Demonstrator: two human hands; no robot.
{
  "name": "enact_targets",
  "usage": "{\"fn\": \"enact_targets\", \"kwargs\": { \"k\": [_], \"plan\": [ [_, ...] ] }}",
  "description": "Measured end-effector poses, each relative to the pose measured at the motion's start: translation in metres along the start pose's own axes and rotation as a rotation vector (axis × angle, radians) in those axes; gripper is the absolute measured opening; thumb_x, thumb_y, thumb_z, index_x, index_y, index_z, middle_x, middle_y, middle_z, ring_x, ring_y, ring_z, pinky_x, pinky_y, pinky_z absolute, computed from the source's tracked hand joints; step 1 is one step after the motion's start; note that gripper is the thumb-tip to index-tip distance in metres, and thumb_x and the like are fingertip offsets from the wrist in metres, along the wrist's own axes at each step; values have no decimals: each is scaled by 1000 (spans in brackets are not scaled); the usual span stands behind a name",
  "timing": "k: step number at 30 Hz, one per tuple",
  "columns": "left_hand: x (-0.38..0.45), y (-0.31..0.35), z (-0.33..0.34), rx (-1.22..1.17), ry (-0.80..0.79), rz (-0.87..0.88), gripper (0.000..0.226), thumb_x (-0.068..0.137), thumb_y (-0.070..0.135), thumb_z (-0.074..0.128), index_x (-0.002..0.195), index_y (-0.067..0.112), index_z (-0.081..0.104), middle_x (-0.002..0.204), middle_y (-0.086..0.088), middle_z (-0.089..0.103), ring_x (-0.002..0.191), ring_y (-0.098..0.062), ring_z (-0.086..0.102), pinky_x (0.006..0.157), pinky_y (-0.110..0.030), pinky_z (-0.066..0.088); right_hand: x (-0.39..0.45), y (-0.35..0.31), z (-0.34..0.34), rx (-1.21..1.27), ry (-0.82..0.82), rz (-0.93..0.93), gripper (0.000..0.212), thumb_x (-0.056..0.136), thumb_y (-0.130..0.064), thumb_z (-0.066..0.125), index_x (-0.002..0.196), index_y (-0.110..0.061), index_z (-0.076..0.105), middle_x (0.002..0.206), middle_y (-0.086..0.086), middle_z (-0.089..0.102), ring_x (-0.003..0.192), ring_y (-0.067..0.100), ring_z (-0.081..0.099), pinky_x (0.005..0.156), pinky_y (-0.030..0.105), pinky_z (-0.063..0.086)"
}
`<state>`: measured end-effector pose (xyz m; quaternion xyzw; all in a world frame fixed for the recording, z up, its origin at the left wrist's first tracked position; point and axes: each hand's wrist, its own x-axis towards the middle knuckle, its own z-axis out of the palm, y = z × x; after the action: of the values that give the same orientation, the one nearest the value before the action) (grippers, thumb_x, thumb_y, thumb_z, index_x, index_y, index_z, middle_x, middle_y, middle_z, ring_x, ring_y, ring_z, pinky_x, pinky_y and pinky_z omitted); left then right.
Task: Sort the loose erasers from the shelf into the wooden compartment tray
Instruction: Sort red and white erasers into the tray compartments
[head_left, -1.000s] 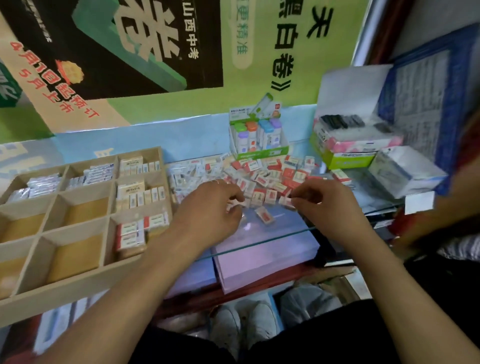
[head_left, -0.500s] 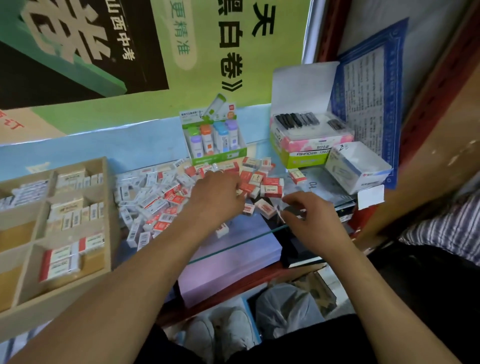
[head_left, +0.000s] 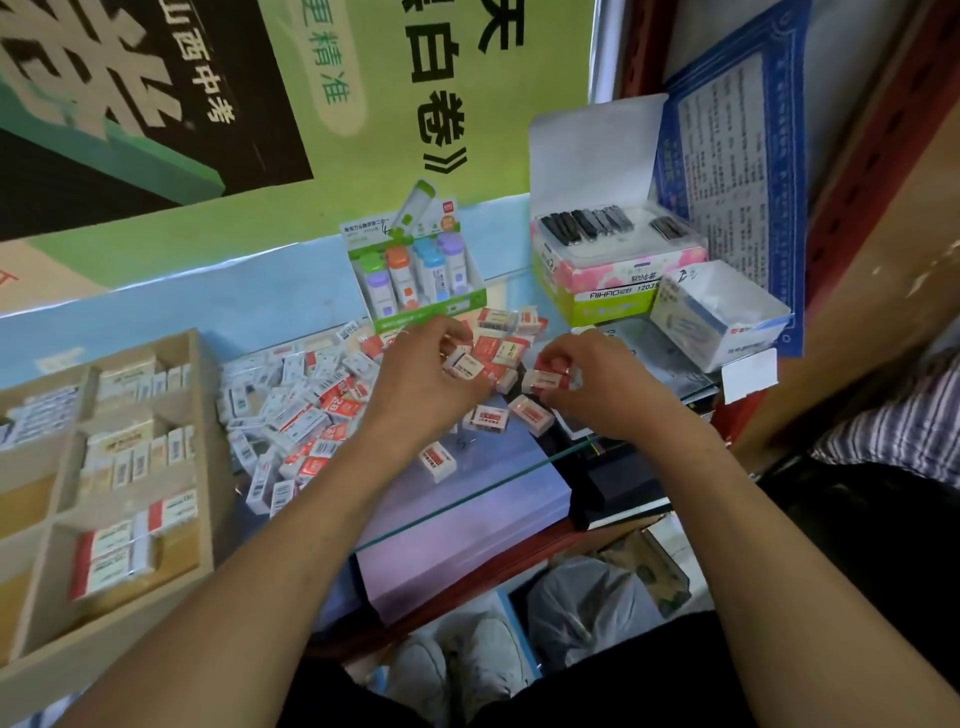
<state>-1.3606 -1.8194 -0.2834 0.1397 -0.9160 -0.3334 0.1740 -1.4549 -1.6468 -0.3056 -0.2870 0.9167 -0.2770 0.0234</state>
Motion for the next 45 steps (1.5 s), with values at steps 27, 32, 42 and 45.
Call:
{"fn": "enact_targets", "kwargs": {
  "k": [27, 32, 42, 45],
  "plan": [
    [-140, -77, -149, -58, 388, -283, 21, 74, 26, 80, 89, 34, 67, 64, 20, 64, 61, -5, 60, 67, -27, 52, -56, -172, 37, 374, -143, -362, 45, 70, -33, 83, 110, -24, 64, 106, -4, 62, 87, 12, 62, 79, 30, 53],
    [-155, -100, -173, 281, 93, -182, 31, 76, 18, 75, 104, 31, 72, 99, 13, 72, 91, -5, 65, 84, -15, 45, -54, -202, 54, 340, -154, -379, 44, 70, -34, 82, 109, -25, 64, 102, -9, 62, 86, 6, 59, 73, 19, 48],
    [-136, -113, -179, 302, -112, -59, 24, 66, 21, 86, 88, 22, 76, 107, -1, 68, 91, -19, 64, 82, -32, 52, -53, -204, 63, 294, -182, -327, 45, 69, -29, 84, 108, -27, 63, 103, -9, 62, 87, 2, 59, 71, 14, 48],
    [-134, -109, -180, 341, -80, -42, 23, 66, 12, 82, 83, 25, 75, 98, -1, 65, 86, -17, 62, 79, -28, 50, -53, -197, 63, 310, -186, -306, 45, 68, -30, 84, 108, -25, 64, 103, -8, 63, 89, 3, 60, 76, 20, 52]
  ]
}}
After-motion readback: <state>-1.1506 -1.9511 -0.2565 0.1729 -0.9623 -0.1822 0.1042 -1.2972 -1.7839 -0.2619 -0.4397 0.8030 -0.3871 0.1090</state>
